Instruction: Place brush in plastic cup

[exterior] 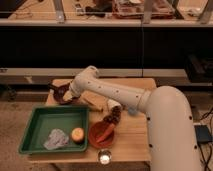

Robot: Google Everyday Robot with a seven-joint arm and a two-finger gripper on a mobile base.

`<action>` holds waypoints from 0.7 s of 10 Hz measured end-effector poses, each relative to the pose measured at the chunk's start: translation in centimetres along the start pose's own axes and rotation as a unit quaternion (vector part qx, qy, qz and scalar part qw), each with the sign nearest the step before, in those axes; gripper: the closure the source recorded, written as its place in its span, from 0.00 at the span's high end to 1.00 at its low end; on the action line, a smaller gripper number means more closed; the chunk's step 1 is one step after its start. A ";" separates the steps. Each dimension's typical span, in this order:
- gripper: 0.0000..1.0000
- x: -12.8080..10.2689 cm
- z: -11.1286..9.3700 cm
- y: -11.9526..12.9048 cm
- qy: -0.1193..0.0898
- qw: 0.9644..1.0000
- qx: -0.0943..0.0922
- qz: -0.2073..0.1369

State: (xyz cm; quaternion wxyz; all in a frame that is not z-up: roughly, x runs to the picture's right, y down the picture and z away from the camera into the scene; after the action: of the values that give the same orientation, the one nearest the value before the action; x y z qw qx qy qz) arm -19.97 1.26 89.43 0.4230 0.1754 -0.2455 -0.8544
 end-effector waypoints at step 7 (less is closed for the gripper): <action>0.17 -0.1 0.8 1.6 0.030 0.998 0.036 0.049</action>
State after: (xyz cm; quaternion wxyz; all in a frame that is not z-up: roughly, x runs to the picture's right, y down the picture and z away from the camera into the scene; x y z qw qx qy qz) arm -19.27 0.72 90.97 0.4653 0.2038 -0.2714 -0.8175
